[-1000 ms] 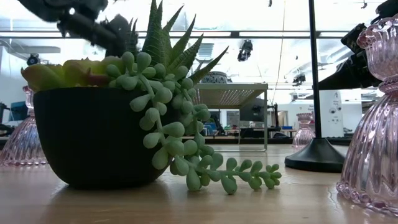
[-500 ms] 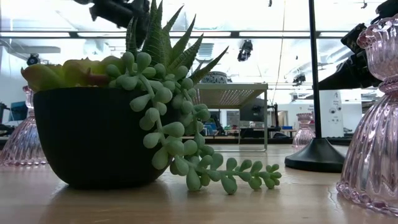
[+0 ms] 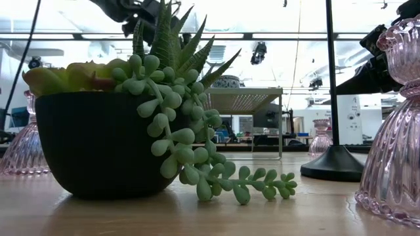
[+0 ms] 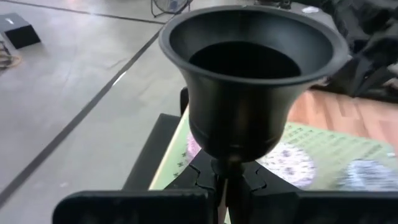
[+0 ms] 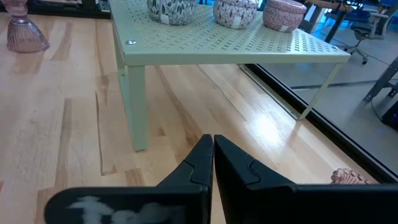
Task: Pick & Place candle stick holders
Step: Put the top left black candle holder on the shelf
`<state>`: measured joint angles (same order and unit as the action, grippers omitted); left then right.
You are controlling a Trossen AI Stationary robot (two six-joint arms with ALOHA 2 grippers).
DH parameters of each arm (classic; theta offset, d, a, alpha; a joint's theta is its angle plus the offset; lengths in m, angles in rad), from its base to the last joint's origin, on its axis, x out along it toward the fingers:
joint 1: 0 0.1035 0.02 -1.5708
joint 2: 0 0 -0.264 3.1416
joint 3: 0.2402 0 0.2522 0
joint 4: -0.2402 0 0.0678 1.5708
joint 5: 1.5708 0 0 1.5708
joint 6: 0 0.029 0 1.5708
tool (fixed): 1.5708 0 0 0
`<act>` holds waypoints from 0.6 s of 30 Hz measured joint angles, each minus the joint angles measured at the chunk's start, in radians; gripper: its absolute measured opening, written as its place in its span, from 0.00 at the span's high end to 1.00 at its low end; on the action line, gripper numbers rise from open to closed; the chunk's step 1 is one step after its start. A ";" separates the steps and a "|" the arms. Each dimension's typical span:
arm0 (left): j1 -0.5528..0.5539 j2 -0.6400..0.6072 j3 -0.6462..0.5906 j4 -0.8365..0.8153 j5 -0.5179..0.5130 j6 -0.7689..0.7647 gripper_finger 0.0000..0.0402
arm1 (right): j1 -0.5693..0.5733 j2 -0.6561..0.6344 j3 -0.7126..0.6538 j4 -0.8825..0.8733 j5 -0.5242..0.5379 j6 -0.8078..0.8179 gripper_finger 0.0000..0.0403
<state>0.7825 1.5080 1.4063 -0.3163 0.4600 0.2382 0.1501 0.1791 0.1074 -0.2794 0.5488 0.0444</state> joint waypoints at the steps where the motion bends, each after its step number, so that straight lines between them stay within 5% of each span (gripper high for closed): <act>1: -0.003 0.009 0.000 0.013 -0.003 0.004 0.97 | 0.000 0.000 0.000 0.000 0.000 0.000 0.98; 18: -0.040 0.073 -0.003 0.154 -0.016 0.017 0.97 | 0.000 0.000 0.000 0.000 0.000 0.000 0.98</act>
<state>0.7422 1.5808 1.4037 -0.1627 0.4436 0.2548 0.1501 0.1791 0.1074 -0.2794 0.5488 0.0446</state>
